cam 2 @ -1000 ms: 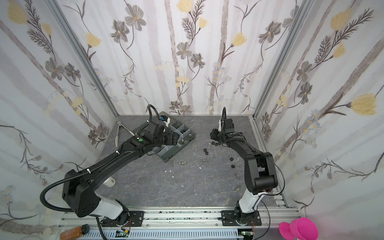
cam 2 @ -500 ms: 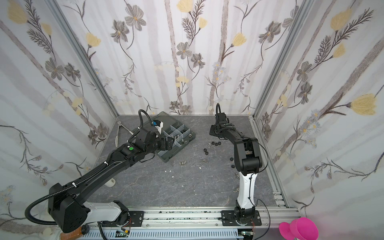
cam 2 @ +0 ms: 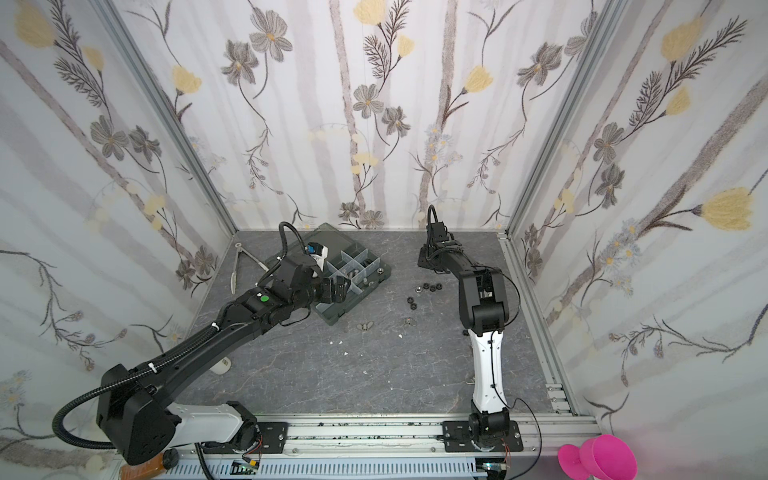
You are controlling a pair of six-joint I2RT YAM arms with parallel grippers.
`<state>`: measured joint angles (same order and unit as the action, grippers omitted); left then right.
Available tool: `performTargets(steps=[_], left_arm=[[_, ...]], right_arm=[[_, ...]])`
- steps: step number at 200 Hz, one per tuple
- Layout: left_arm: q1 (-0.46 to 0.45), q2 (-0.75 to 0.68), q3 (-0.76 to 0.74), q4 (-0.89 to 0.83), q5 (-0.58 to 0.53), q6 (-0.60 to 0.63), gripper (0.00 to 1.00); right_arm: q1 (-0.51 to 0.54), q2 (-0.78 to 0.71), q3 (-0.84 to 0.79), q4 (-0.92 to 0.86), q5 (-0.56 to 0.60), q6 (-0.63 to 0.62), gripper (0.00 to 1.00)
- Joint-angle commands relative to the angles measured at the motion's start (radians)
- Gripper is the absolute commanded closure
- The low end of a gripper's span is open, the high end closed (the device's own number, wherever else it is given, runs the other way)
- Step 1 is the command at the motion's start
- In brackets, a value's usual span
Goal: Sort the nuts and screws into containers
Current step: 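Lower the right gripper onto a lone silver hex nut and close it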
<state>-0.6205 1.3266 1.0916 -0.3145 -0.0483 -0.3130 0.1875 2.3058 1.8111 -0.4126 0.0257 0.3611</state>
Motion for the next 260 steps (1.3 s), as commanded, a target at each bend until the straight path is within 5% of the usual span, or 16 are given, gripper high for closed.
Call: performTargets(steps=[1, 139, 205, 260], left_arm=[[0.003, 0.014, -0.006, 0.047, 0.016, 0.008, 0.0], [0.035, 0.035, -0.016, 0.06, 0.048, -0.005, 0.0], [0.039, 0.021, -0.024, 0.06, 0.041, -0.005, 0.0], [0.041, 0.001, -0.032, 0.06, 0.034, -0.004, 0.0]], right_arm=[[-0.005, 0.024, 0.027, -0.028, 0.013, -0.007, 0.5], [0.016, 0.086, 0.064, -0.077, 0.075, -0.049, 0.62], [0.032, 0.074, 0.065, -0.095, 0.098, -0.056, 0.83], [0.041, 0.02, 0.061, -0.104, 0.108, -0.059, 0.89]])
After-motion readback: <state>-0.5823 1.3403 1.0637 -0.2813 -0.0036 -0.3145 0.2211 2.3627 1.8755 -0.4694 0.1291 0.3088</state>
